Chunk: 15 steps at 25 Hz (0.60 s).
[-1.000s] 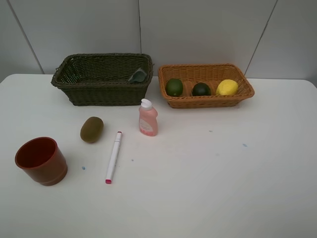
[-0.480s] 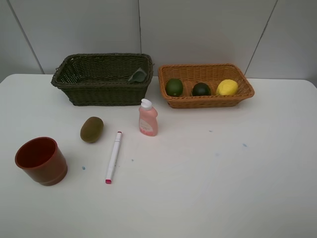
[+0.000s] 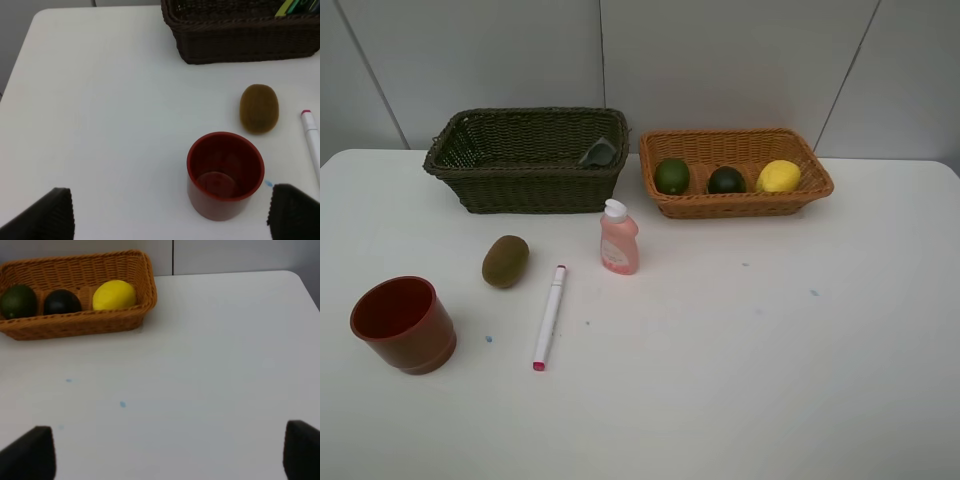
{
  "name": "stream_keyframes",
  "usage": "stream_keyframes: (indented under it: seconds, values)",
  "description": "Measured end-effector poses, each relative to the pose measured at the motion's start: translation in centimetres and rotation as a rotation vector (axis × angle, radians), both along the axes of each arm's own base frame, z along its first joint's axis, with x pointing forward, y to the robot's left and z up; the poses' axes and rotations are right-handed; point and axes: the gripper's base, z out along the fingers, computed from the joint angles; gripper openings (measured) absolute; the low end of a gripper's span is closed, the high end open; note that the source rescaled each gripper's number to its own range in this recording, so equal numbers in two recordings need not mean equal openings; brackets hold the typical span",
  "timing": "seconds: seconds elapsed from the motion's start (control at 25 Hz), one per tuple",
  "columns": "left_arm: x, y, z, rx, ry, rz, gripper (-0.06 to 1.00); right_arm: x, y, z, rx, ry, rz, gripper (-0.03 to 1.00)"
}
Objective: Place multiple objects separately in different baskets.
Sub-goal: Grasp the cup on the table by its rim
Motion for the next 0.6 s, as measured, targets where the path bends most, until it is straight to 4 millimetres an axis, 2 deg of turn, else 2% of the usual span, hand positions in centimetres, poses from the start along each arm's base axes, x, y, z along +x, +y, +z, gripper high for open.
stream_keyframes:
  seconds: [0.12,0.28,0.4,0.6]
  values:
    - [2.2,0.0,2.3,0.002,0.059,0.001,1.00,0.0,0.0,0.0,0.000,0.000,0.000,0.99]
    - [5.8,0.0,4.0,0.007,0.163,-0.002,1.00,0.0,0.0,0.0,0.000,0.000,0.000,0.99]
    - [8.6,-0.1,3.8,0.008,0.260,-0.003,1.00,0.0,0.0,0.0,0.000,0.000,0.000,0.99]
    - [12.5,-0.1,1.8,0.010,0.436,-0.004,1.00,0.0,0.0,0.0,0.000,0.000,0.000,0.99]
